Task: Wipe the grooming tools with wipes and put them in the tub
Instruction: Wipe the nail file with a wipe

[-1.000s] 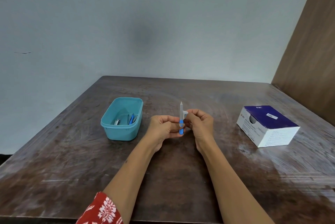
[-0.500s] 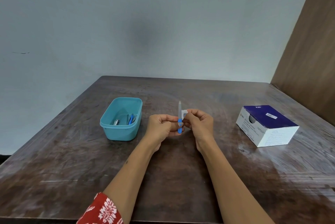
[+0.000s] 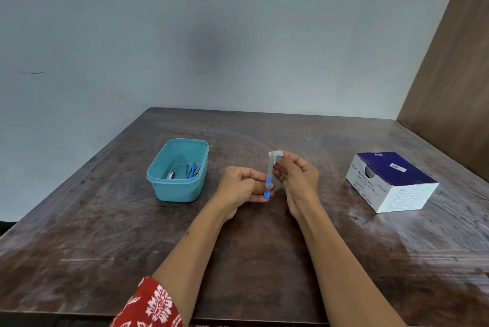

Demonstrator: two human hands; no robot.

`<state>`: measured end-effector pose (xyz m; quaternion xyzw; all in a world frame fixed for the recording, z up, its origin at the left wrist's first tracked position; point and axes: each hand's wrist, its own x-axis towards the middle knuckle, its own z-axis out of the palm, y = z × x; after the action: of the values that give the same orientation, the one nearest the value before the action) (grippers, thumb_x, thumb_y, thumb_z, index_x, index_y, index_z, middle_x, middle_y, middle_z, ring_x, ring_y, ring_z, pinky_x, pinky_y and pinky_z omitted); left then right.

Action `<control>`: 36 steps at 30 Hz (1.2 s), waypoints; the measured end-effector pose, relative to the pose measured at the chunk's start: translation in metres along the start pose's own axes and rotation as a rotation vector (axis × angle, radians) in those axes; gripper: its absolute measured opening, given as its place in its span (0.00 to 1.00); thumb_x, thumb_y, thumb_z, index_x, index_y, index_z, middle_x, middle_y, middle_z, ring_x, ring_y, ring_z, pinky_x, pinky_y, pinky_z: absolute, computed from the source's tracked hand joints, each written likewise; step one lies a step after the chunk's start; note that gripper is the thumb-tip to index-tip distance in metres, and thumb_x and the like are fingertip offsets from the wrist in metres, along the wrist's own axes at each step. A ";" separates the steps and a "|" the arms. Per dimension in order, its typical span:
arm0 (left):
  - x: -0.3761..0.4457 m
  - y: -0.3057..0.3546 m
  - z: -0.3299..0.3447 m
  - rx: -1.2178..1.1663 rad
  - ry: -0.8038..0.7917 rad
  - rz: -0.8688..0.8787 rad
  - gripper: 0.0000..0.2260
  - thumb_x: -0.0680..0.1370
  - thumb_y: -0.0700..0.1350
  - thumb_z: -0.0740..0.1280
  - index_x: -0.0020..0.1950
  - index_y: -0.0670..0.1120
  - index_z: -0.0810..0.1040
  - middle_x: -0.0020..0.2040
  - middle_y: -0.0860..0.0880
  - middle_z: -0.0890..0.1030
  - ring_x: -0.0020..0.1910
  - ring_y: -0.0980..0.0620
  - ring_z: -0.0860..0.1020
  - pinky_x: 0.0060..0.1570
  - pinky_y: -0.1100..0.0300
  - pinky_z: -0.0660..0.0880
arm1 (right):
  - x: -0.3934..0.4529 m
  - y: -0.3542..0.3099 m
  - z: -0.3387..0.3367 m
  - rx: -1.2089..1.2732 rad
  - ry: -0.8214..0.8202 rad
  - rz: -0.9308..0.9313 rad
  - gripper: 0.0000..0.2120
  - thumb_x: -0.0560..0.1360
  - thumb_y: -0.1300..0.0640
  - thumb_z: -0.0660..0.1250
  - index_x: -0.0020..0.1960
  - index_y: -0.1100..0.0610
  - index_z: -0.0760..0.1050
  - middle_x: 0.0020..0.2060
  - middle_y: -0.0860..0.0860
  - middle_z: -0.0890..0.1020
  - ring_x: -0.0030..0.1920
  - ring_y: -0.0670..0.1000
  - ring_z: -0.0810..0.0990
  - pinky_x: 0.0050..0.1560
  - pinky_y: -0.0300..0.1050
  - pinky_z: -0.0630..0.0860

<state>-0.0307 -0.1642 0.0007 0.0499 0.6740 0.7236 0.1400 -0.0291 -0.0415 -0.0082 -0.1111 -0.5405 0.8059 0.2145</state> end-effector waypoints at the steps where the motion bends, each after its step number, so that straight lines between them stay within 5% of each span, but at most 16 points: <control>1: 0.000 0.000 0.000 0.001 0.003 0.008 0.06 0.69 0.30 0.71 0.40 0.41 0.82 0.38 0.44 0.84 0.37 0.50 0.84 0.32 0.61 0.80 | 0.000 0.000 0.000 0.016 -0.003 0.017 0.08 0.73 0.68 0.66 0.41 0.58 0.81 0.33 0.51 0.83 0.33 0.45 0.80 0.35 0.38 0.77; 6: 0.002 0.000 -0.001 -0.002 0.081 0.040 0.06 0.70 0.31 0.71 0.42 0.41 0.82 0.42 0.42 0.84 0.40 0.48 0.84 0.36 0.59 0.81 | -0.005 -0.001 0.001 -0.043 -0.090 0.054 0.07 0.73 0.68 0.65 0.41 0.60 0.80 0.31 0.53 0.83 0.32 0.47 0.80 0.35 0.39 0.78; 11: 0.001 -0.001 -0.001 0.005 0.021 0.010 0.06 0.69 0.31 0.71 0.41 0.41 0.81 0.38 0.44 0.84 0.38 0.49 0.84 0.33 0.60 0.80 | -0.002 -0.002 0.000 0.045 -0.011 0.005 0.09 0.72 0.69 0.66 0.40 0.58 0.81 0.34 0.52 0.83 0.34 0.45 0.81 0.36 0.37 0.78; 16: 0.004 -0.002 -0.001 -0.004 0.106 0.049 0.07 0.70 0.32 0.71 0.44 0.41 0.82 0.42 0.42 0.84 0.40 0.48 0.84 0.36 0.59 0.81 | -0.002 0.004 0.001 -0.135 -0.051 0.008 0.07 0.72 0.68 0.66 0.42 0.60 0.81 0.33 0.52 0.83 0.31 0.45 0.81 0.33 0.34 0.76; 20: 0.005 -0.002 -0.003 -0.080 0.189 0.086 0.07 0.69 0.32 0.73 0.43 0.41 0.81 0.39 0.43 0.84 0.37 0.50 0.84 0.33 0.62 0.80 | -0.001 0.005 -0.001 -0.272 0.113 -0.185 0.08 0.71 0.63 0.69 0.38 0.52 0.80 0.31 0.47 0.82 0.32 0.42 0.80 0.34 0.34 0.75; 24: 0.005 -0.003 -0.004 -0.072 0.208 0.097 0.07 0.70 0.32 0.72 0.45 0.40 0.81 0.40 0.43 0.84 0.38 0.50 0.84 0.34 0.61 0.80 | -0.011 0.006 0.003 -0.530 0.005 -0.463 0.08 0.70 0.61 0.71 0.38 0.48 0.79 0.31 0.43 0.81 0.34 0.38 0.79 0.34 0.28 0.73; 31: 0.004 -0.003 -0.005 -0.034 0.122 0.094 0.08 0.70 0.29 0.69 0.45 0.38 0.82 0.36 0.45 0.84 0.35 0.50 0.84 0.33 0.61 0.80 | -0.009 0.012 0.003 -0.752 -0.079 -0.548 0.06 0.70 0.60 0.71 0.46 0.54 0.83 0.37 0.47 0.83 0.37 0.43 0.80 0.41 0.40 0.79; 36: 0.004 -0.003 -0.005 0.058 0.009 0.071 0.07 0.68 0.32 0.73 0.40 0.43 0.83 0.37 0.45 0.85 0.39 0.49 0.84 0.34 0.60 0.80 | -0.008 0.010 0.001 -0.769 0.044 -0.650 0.06 0.72 0.61 0.70 0.49 0.56 0.83 0.40 0.48 0.83 0.38 0.43 0.78 0.40 0.34 0.74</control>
<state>-0.0352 -0.1675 -0.0028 0.0744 0.6933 0.7084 0.1096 -0.0253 -0.0494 -0.0174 -0.0249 -0.8004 0.4373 0.4094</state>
